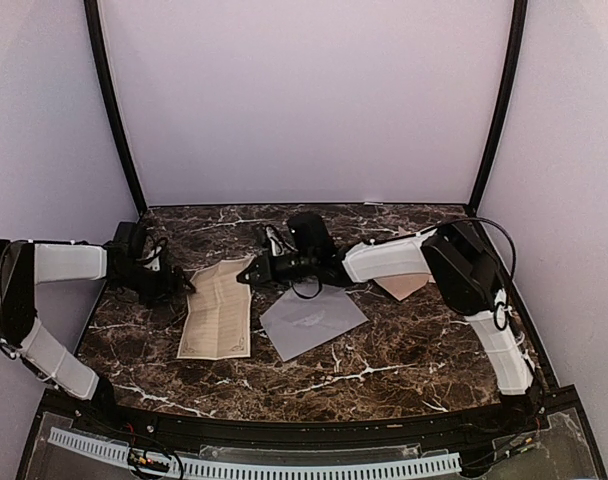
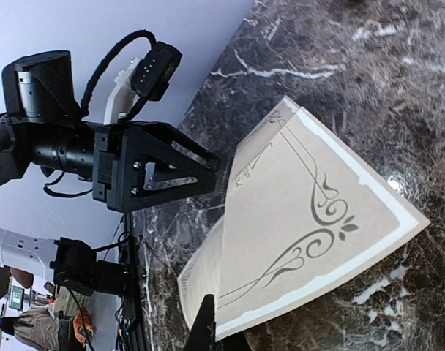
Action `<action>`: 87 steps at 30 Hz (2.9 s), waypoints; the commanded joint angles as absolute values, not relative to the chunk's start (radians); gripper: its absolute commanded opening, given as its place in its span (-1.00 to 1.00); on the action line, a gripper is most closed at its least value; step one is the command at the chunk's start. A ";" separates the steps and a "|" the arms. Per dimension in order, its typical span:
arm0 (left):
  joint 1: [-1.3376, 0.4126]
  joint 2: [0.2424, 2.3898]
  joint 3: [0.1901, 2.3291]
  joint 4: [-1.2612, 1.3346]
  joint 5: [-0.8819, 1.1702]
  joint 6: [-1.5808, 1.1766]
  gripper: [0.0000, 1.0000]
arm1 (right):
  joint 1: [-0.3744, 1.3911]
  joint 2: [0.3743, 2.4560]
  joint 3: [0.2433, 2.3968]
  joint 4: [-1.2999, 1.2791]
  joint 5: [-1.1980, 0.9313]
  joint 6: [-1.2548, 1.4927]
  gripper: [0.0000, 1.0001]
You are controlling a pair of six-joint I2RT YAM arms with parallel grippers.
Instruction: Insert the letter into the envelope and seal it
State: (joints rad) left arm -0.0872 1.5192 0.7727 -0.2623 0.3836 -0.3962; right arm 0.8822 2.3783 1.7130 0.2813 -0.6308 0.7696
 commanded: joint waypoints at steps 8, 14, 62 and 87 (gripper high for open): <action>-0.094 1.013 0.661 0.044 0.606 -0.322 0.81 | 0.819 1.872 1.426 0.412 -0.546 0.581 -1.00; -0.152 1.033 0.743 0.205 0.862 -0.291 0.82 | 0.787 1.675 1.345 0.347 -0.550 0.468 -1.00; -0.419 1.190 0.883 0.310 0.957 -0.244 -1.00 | 0.695 1.290 1.035 0.463 -0.523 0.466 0.36; -0.560 1.238 0.965 0.050 0.948 -0.057 -1.00 | 0.743 1.408 1.297 -0.222 -0.544 0.136 0.71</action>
State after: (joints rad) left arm -0.5381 1.2213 0.9337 0.0990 0.9230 -0.0872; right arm 0.6811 1.3354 1.2297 -0.0380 -0.4873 0.2401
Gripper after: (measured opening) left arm 0.007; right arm 0.884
